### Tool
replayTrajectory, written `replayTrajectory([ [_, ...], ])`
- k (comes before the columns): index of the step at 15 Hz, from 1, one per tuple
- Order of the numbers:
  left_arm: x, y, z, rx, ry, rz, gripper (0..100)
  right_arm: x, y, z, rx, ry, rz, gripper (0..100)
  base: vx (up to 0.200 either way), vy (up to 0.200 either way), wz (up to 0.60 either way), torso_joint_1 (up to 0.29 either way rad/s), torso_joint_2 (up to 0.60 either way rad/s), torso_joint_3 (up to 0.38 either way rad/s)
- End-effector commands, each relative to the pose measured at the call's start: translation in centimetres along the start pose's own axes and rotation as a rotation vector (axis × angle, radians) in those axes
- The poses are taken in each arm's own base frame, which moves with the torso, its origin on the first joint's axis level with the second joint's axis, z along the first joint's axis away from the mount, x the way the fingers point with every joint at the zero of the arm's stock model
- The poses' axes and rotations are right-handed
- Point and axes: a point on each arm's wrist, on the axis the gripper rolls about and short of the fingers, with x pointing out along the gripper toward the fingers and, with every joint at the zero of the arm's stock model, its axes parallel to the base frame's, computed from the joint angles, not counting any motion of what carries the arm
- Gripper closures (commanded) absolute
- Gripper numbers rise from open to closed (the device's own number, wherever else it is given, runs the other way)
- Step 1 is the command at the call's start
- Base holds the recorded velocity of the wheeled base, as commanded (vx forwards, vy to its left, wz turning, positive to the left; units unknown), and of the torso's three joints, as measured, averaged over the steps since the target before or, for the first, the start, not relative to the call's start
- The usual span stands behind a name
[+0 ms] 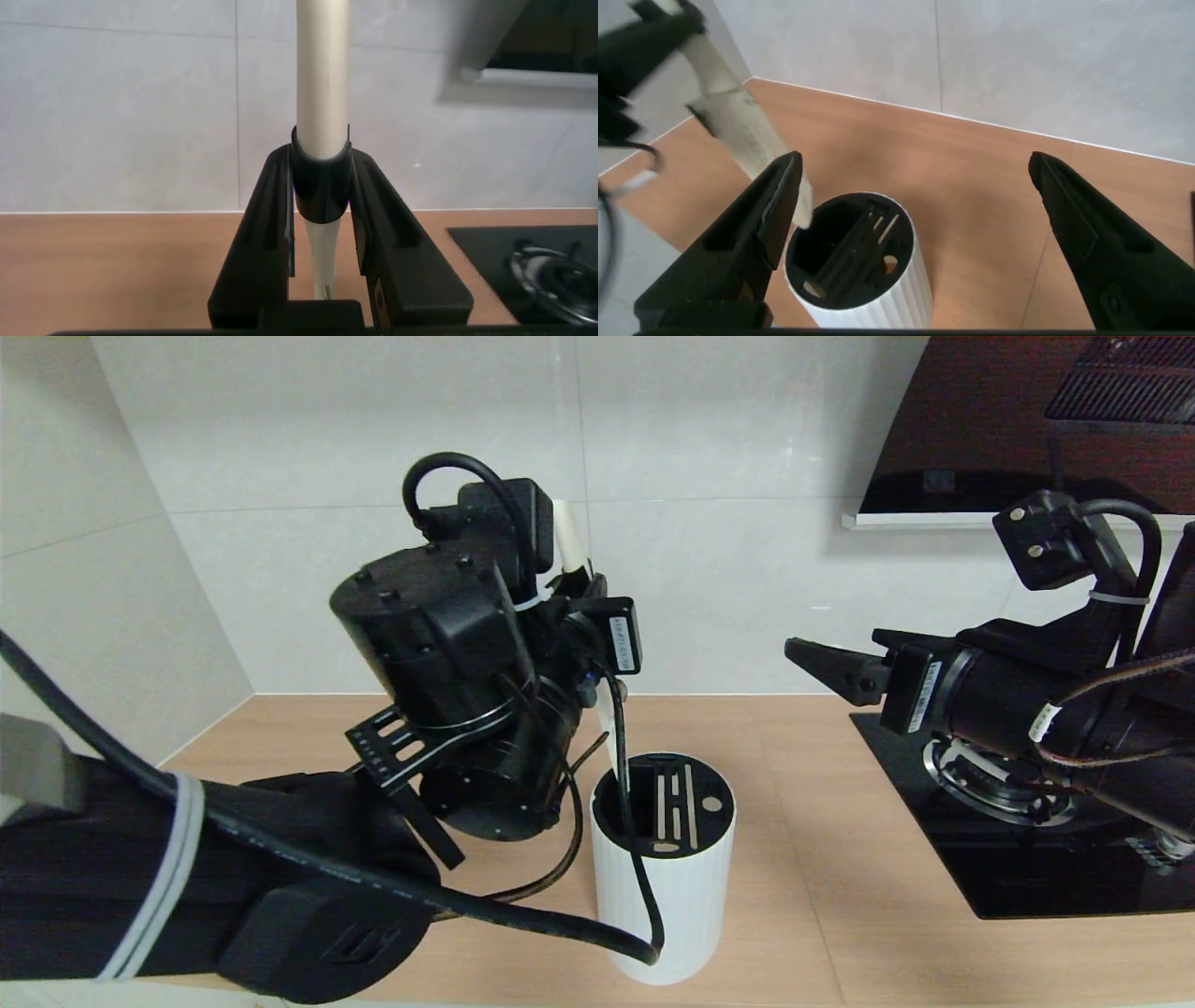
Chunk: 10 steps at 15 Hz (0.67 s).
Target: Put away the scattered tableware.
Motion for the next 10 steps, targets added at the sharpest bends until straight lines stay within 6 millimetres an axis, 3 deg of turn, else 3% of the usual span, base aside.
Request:
replayTrajectory([
  [1,0.3,-0.6,-1.7,0.026,0.034,-0.006,100,0.3,0.0,-0.3,-0.003,0.010,-0.001,0,0.000,0.000,0.00,0.000,0.00,0.000],
  [5,0.2,-1.2,-2.5,0.035,0.051,-0.018,100,0.6,0.0,-0.5,-0.004,0.021,-0.003,0,0.000,0.000,0.00,0.000,0.00,0.000],
  [10,0.3,-2.1,-5.1,0.059,0.095,-0.031,100,0.8,0.0,-0.8,-0.005,0.030,-0.004,0,0.000,0.000,0.00,0.000,0.00,0.000],
])
